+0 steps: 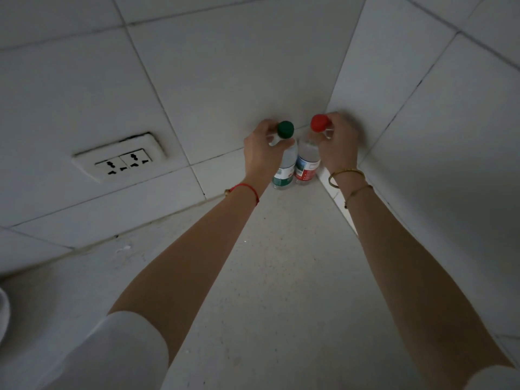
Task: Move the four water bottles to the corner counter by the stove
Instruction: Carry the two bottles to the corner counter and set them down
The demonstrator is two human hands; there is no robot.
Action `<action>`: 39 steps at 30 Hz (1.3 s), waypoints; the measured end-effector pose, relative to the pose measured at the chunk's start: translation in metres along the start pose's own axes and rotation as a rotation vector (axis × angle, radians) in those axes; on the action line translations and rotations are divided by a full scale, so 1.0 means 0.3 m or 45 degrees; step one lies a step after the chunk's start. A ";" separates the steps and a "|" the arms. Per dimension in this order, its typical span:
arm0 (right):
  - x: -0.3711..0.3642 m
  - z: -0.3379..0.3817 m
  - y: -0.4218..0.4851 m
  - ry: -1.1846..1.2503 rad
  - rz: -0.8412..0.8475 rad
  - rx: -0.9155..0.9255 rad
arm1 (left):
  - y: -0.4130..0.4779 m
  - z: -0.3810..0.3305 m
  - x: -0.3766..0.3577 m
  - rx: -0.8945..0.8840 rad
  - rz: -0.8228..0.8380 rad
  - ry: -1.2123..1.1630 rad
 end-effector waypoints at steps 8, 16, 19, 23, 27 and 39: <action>-0.002 -0.008 0.056 -0.002 -0.043 -0.022 | 0.013 -0.006 -0.076 0.002 -0.077 -0.019; 0.006 0.001 0.035 0.003 -0.089 0.033 | -0.001 0.007 -0.076 -0.040 -0.126 0.033; 0.031 0.013 0.030 -0.007 -0.131 0.061 | -0.004 0.011 -0.084 -0.040 -0.095 0.065; 0.075 0.028 0.011 0.037 -0.113 0.041 | -0.006 0.018 -0.078 -0.010 -0.051 0.072; 0.107 0.042 -0.045 0.079 -0.061 0.052 | -0.042 0.015 -0.041 -0.026 0.001 0.121; 0.073 0.142 -0.340 -0.436 0.345 0.173 | -0.379 -0.042 0.192 -0.229 0.319 0.840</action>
Point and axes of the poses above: each hand's wrist, its own y-axis towards the middle knuckle, its own x-axis out of the back of the hand, z = x × y, the point moved 3 cm from there along y, towards the middle knuckle, and after that the axes turned 13 degrees about z, right-handed, at the moved point
